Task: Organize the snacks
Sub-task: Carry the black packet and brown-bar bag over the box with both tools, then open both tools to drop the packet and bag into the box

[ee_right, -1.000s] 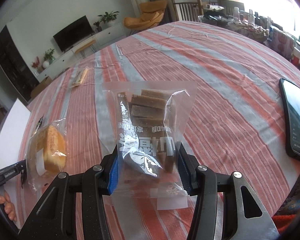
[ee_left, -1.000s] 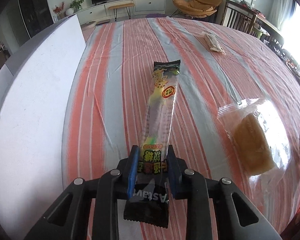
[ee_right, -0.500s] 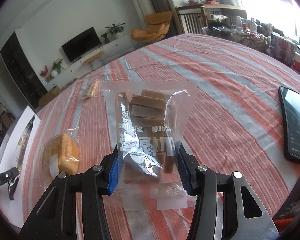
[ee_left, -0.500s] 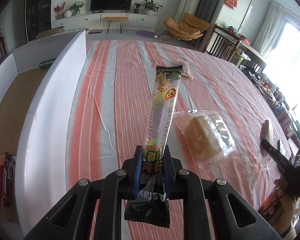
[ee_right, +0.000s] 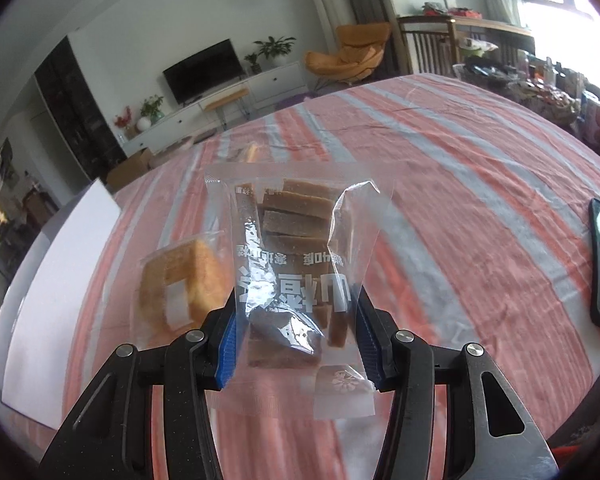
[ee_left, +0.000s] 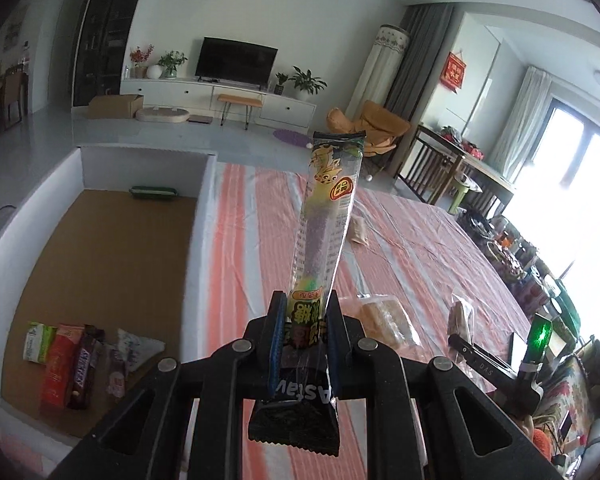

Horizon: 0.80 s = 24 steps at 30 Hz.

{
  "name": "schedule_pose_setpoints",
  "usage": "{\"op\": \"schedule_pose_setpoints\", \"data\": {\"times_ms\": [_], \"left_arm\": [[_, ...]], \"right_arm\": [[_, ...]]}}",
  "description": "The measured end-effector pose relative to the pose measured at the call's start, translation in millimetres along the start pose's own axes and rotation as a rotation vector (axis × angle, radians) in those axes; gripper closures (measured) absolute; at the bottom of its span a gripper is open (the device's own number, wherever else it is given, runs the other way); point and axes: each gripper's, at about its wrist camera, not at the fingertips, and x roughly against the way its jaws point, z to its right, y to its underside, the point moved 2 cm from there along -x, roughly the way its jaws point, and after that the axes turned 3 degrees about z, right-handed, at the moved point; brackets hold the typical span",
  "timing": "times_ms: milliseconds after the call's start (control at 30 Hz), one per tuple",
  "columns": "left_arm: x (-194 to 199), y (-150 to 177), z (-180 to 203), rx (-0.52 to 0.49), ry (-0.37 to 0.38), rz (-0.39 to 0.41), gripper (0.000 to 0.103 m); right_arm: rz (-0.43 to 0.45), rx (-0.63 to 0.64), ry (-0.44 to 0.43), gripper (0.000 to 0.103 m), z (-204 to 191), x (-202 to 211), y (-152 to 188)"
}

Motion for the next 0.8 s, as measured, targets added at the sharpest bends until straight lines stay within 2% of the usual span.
{"op": "schedule_pose_setpoints", "data": {"times_ms": [100,200,367,467,533,567,600,667,700,800], "left_arm": [[16,-11,-35,0.027,-0.083,0.03,0.085],[27,-20,-75,0.058,-0.177,0.059,0.085],[31,-20,-138,0.101,-0.335,0.062,0.085],[33,-13,-172,0.14,-0.417,0.058,0.085],[32,-6,-189,0.166,-0.466,0.054,0.084],[32,-3,-198,0.176,-0.51,0.053,0.078],[31,1,-206,0.183,-0.539,0.044,0.071],[29,8,-218,0.211,-0.584,0.024,0.02],[32,11,-221,0.23,-0.598,0.032,0.014],[34,20,-218,0.258,-0.586,0.081,0.013]], "right_arm": [[-0.013,0.059,-0.111,0.051,-57,2,-8],[-0.032,0.116,-0.264,0.051,-126,7,-20],[-0.124,0.175,-0.51,0.051,-248,7,-34],[-0.186,0.202,-0.601,0.05,-311,-3,-33],[-0.247,0.233,-0.613,0.042,-345,-19,-27],[-0.278,0.252,-0.602,0.037,-356,-27,-22],[-0.3,0.267,-0.59,0.036,-361,-34,-20],[-0.298,0.29,-0.564,0.036,-358,-38,-14],[-0.28,0.299,-0.548,0.036,-351,-37,-11],[-0.222,0.321,-0.465,0.033,-318,-38,-3]]}}
